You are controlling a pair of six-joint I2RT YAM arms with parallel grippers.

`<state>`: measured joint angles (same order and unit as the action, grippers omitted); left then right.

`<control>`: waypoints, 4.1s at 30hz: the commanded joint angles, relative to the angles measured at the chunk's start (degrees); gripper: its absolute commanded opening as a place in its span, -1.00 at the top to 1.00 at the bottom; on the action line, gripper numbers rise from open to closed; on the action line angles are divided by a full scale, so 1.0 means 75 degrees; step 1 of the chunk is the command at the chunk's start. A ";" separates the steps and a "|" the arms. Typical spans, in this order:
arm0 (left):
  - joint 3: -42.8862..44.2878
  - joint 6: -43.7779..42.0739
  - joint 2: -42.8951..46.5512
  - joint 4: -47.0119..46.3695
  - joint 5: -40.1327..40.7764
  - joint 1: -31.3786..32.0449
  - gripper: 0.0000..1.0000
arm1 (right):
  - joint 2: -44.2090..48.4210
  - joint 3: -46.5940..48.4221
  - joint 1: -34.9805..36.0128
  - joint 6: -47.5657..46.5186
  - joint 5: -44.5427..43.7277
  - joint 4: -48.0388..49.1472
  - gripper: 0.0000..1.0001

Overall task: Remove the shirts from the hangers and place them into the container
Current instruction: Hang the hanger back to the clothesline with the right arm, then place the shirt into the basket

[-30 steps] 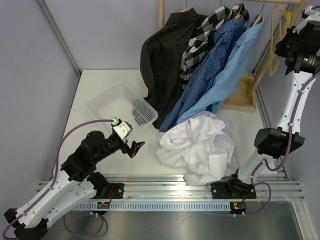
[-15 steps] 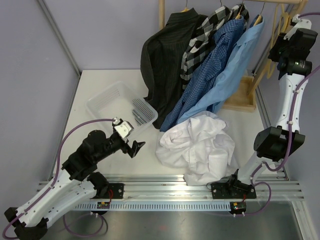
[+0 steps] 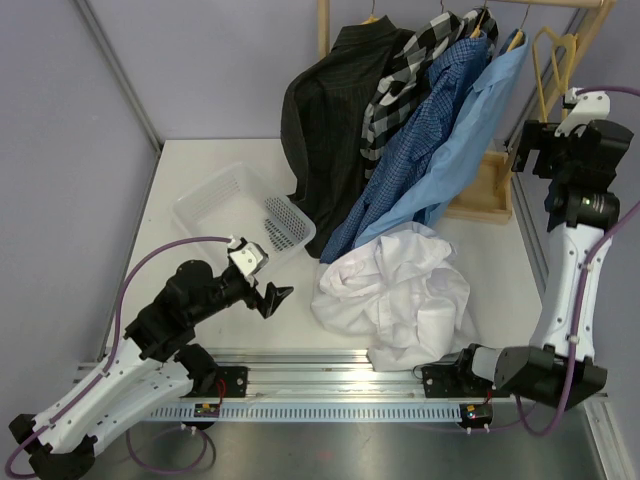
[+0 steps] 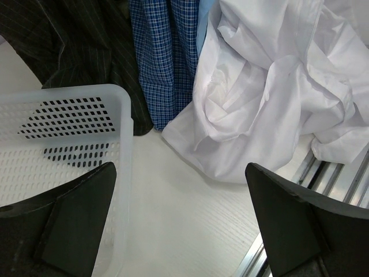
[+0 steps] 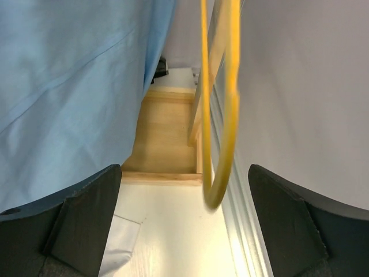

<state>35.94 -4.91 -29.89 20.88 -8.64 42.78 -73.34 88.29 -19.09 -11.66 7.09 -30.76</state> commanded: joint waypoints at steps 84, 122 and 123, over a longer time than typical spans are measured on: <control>0.5049 -0.2025 -0.2729 -0.2198 0.7269 0.3917 1.00 | 0.4388 -0.5104 -0.0091 -0.0754 0.5910 -0.1242 -0.99; 1.4191 -0.1808 -0.7968 -0.5221 0.4692 -0.1625 1.00 | 0.4213 -0.5151 -0.0114 -0.0789 0.5793 -0.1242 -0.99; 1.4331 -0.1725 -0.8049 -0.5373 0.4599 -0.1673 1.00 | 0.4201 -0.5139 -0.0115 -0.0789 0.5781 -0.1242 -0.99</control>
<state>139.11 -23.83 -90.61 -9.72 31.33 31.62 -41.65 49.80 -19.66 -17.76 51.44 -41.78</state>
